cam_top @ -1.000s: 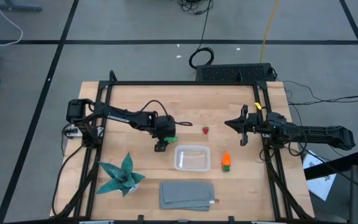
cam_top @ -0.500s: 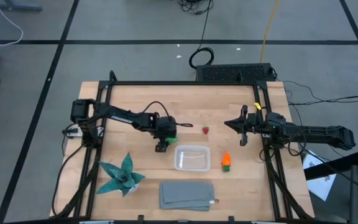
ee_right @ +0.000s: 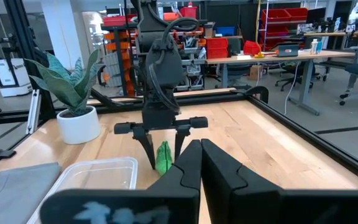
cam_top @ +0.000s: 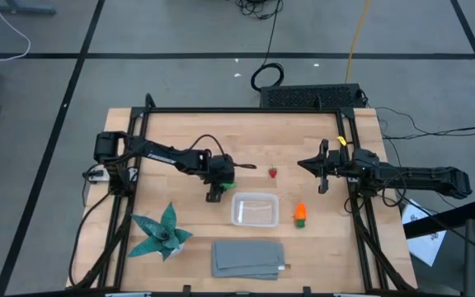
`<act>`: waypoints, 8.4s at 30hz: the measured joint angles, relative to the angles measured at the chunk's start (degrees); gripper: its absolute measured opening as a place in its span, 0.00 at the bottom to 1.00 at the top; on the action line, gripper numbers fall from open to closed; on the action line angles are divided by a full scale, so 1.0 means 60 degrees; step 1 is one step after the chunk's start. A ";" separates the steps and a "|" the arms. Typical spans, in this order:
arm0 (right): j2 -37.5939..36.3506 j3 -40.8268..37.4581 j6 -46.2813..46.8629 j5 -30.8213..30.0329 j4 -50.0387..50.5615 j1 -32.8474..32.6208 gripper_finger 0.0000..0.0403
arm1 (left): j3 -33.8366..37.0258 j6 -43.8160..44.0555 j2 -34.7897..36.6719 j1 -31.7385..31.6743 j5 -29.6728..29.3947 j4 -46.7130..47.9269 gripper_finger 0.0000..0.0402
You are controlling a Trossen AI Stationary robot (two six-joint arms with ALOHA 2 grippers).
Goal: Pick and placing Produce into tupperware
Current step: Put the green peas into the transparent bin, then put the orange carrot into the transparent bin
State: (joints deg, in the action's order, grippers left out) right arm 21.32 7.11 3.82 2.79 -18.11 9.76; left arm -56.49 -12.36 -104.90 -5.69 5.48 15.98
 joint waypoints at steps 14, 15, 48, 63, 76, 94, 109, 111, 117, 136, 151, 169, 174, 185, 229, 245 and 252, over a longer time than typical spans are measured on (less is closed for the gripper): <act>0.0000 0.0000 0.0003 -0.0001 -0.0004 0.0000 0.00 | -0.0796 -0.0429 -0.0066 -0.0004 -0.0279 0.1186 0.34; 0.0000 0.0000 0.0003 -0.0004 -0.0002 0.0000 0.00 | -0.0896 -0.0446 -0.0062 -0.0004 -0.0384 0.1304 0.35; -0.0004 0.0004 0.0251 -0.0004 -0.0087 0.0000 0.00 | -0.4525 -0.0927 -0.0007 -0.0047 -0.0911 0.4174 0.36; -0.0004 0.0018 0.0243 0.0000 -0.0075 0.0000 0.00 | -0.4758 -0.1103 0.0643 0.0007 0.1996 0.3491 0.36; -0.0005 0.0018 0.0222 0.0000 -0.0076 0.0000 0.00 | -0.4743 -0.1075 0.0867 0.0639 0.2571 0.3504 0.36; 0.0023 0.0015 0.0249 0.0000 -0.0100 0.0001 0.00 | -0.2763 -0.0197 0.0535 0.1282 0.1240 -0.1226 0.36; 0.0274 0.0007 0.0254 0.0000 -0.0179 0.0000 0.00 | -0.2831 0.0178 -0.0933 0.1379 0.1118 -0.1952 0.36; 0.0328 0.0007 0.0251 -0.0001 -0.0226 0.0000 0.00 | -0.2834 0.0166 -0.0940 0.1463 0.1152 -0.1698 0.36; 0.0331 0.0007 0.0251 0.0000 -0.0226 0.0000 0.00 | -0.2834 0.0153 -0.1164 0.1744 0.1096 -0.1437 0.36; 0.0335 0.0007 0.0251 0.0000 -0.0227 0.0000 0.00 | -0.2834 0.0102 -0.1902 0.1803 0.0801 -0.1412 0.36; 0.0335 0.0007 0.0251 0.0000 -0.0222 0.0000 0.00 | -0.2834 0.0120 -0.1902 0.1803 0.0838 -0.1485 0.37; 0.0335 0.0007 0.0216 0.0000 -0.0222 0.0004 0.00 | -0.2834 0.0065 -0.1902 0.1810 0.1096 -0.1452 0.37; 0.0335 0.0007 0.0178 0.0000 -0.0222 0.0004 0.00 | -0.2834 -0.0021 -0.1902 0.1810 0.1180 -0.1705 0.37; 0.0331 0.0007 0.0178 0.0000 -0.0218 0.0004 0.00 | -0.2840 -0.0149 -0.2025 0.1858 0.1131 -0.2062 0.37; 0.0397 0.0007 0.0181 0.0000 -0.0109 0.0000 0.00 | -0.2871 0.0262 -0.2204 0.1821 0.1162 -0.1926 0.37; 0.0397 0.0007 0.0180 0.0000 -0.0109 0.0000 0.00 | -0.2871 0.0333 -0.2204 0.1810 0.1292 -0.1831 0.52; 0.0397 0.0007 0.0180 0.0000 -0.0109 0.0000 0.00 | -0.3039 0.0148 -0.2162 0.1858 0.1021 -0.1663 0.50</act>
State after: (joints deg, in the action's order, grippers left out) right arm 23.70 7.16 4.90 2.79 -18.76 9.76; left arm -74.73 -11.47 -117.88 5.45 11.60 6.00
